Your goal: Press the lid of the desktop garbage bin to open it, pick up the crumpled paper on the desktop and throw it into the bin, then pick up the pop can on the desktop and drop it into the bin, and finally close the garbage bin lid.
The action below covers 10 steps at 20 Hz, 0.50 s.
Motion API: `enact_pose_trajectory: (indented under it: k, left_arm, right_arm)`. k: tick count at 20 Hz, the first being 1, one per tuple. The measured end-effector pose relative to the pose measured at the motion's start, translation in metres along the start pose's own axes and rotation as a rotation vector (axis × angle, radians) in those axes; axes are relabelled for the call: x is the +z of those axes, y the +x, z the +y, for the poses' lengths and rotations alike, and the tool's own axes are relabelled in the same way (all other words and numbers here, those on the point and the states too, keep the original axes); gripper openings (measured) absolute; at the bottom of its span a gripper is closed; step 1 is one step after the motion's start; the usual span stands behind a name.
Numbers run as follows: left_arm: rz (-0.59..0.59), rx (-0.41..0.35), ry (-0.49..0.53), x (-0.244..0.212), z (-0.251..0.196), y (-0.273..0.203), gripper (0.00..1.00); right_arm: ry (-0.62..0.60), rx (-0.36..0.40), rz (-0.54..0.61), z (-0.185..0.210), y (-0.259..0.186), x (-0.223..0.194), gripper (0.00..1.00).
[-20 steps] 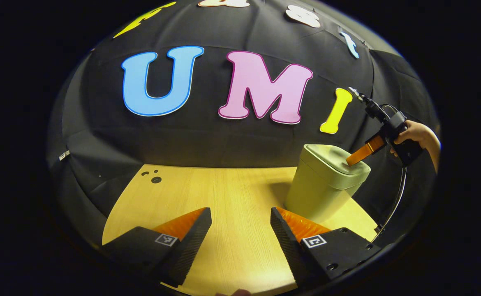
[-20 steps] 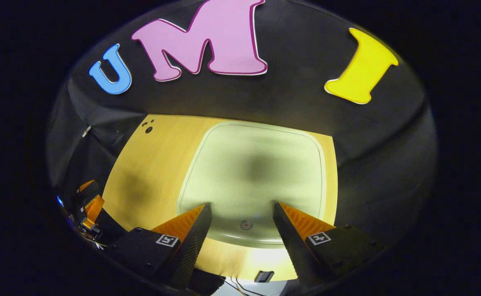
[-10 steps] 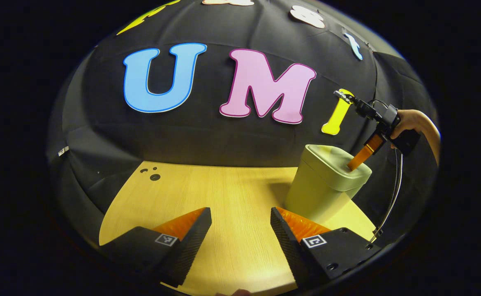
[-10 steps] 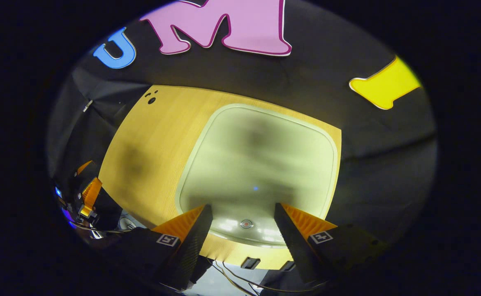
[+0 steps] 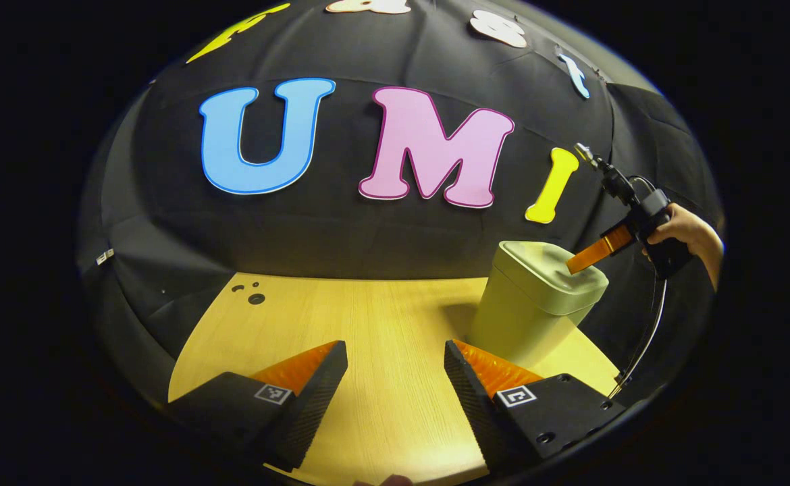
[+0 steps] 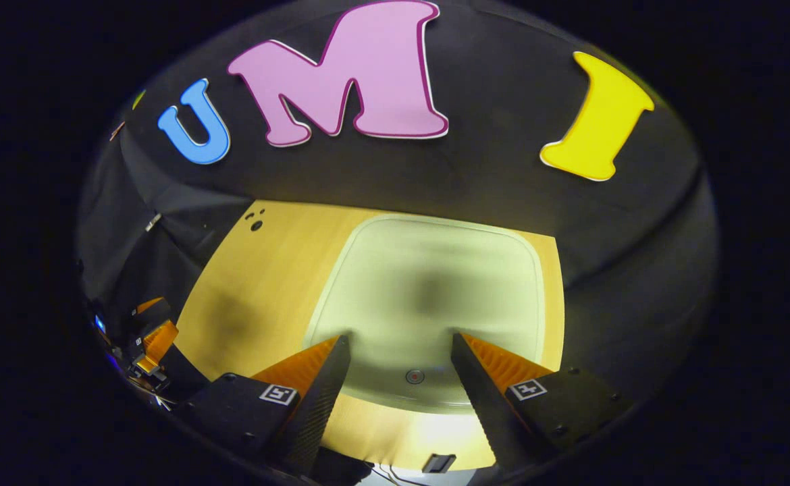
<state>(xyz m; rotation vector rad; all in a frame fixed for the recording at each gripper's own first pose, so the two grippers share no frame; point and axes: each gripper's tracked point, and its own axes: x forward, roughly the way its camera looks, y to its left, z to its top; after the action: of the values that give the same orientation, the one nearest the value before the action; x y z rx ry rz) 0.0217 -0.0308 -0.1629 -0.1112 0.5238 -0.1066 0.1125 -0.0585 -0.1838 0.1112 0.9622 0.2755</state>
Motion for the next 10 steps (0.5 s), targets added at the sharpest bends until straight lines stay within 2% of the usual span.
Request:
enact_pose_trajectory:
  k: [5,10]
  left_arm:
    - [0.002,0.001,0.014,0.0,0.0,-0.002,0.94]
    - [-0.009,-0.006,0.036,0.006,-0.006,-0.004,0.94]
  right_arm:
    - [-0.032,-0.043,-0.182,0.014,-0.016,0.003,0.97]
    - [-0.135,-0.011,-0.317,0.055,-0.043,0.005,0.98]
